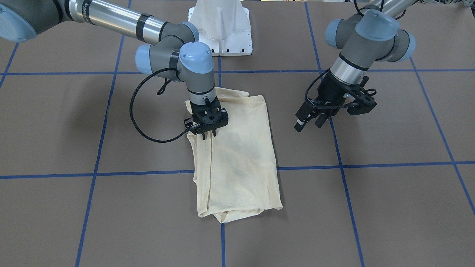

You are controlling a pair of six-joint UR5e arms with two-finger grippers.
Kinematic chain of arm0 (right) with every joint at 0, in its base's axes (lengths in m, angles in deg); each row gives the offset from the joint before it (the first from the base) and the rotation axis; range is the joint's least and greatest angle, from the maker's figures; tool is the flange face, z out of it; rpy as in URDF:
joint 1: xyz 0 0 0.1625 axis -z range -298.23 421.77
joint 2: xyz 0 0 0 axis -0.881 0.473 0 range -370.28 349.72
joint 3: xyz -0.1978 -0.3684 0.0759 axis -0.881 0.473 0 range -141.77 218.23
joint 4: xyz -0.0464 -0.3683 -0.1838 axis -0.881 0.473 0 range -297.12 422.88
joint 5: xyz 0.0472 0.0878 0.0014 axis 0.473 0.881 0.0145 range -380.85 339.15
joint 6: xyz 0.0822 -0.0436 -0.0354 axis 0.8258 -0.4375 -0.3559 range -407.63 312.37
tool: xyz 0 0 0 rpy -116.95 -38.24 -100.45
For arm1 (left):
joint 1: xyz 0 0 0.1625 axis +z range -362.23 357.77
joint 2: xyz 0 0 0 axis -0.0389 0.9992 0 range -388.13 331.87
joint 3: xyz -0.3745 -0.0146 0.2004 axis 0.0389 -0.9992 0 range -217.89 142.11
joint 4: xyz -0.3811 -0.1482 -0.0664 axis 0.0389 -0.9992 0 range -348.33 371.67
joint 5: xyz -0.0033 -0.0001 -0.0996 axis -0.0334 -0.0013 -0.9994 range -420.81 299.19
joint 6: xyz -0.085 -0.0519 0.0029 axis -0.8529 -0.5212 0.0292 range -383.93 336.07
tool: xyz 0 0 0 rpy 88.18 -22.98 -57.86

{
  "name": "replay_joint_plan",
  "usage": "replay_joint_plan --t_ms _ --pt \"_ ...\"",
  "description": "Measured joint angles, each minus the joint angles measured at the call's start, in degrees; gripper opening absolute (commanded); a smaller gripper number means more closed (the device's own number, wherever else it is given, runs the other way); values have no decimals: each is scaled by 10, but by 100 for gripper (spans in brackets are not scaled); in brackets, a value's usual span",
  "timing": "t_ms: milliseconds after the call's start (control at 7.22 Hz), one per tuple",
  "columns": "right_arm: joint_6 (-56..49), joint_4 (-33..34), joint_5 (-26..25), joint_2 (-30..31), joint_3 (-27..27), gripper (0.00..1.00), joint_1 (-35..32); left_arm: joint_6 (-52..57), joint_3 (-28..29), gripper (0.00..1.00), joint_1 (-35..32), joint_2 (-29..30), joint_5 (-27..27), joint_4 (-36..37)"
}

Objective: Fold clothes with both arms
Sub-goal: 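Grasp the bundle's far edge with the right gripper while the left gripper approaches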

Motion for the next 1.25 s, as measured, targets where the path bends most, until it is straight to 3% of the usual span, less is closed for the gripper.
replay_joint_plan --t_ms 416,970,1108,1247 --pt "0 25 13 4 -10 0 -9 -1 0 100 0 0 0 0" --pt "9 99 48 74 -98 0 -33 -1 5 100 0 1 -1 0" --pt "28 104 60 90 -110 99 -34 -1 8 100 0 2 0 -1" --pt "48 103 68 95 -114 100 -34 -1 10 100 1 3 0 -1"
